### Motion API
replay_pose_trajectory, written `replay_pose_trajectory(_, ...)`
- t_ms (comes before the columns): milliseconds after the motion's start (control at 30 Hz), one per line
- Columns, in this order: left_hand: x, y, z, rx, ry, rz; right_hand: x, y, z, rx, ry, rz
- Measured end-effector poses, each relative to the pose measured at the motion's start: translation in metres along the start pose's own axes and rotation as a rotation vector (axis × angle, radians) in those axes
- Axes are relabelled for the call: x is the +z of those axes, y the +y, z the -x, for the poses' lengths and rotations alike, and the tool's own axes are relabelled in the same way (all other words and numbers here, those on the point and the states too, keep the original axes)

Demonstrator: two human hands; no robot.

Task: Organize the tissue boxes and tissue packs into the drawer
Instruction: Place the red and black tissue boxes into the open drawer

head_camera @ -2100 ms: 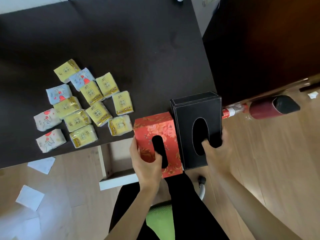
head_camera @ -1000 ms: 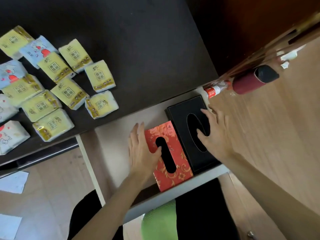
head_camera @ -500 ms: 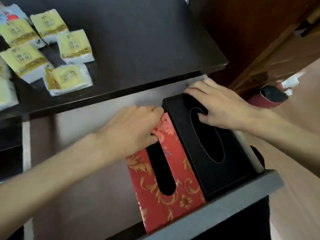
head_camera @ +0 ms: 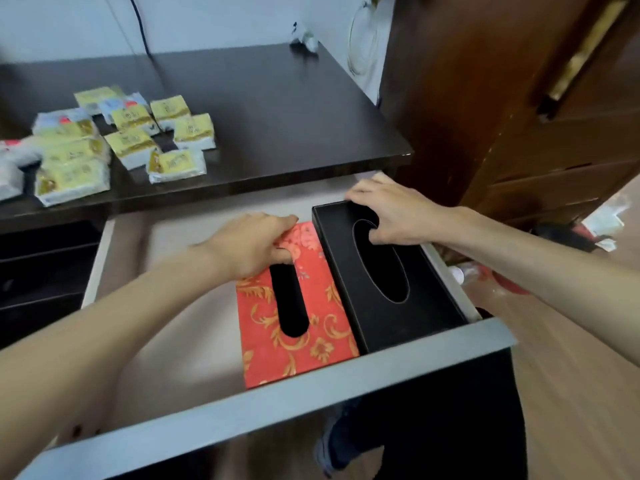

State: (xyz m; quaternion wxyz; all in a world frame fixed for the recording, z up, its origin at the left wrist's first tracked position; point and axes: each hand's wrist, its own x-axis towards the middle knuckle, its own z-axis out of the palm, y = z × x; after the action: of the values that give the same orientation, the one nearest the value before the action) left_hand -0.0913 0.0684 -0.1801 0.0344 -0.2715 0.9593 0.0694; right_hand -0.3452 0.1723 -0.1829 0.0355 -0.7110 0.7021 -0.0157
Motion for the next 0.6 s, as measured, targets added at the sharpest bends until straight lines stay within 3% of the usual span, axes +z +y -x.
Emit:
replay_pose_trajectory(233, 0.004, 0.008, -0.005, 0.031, 0.021, -0.082, 0.008, 0.007, 0.001, 0.028, 0.013, -0.044)
replay_pose_trajectory(600, 0.001, 0.021, 0.005, -0.010, 0.056, -0.018, -0.001, -0.001, 0.004, 0.019, -0.027, -0.016)
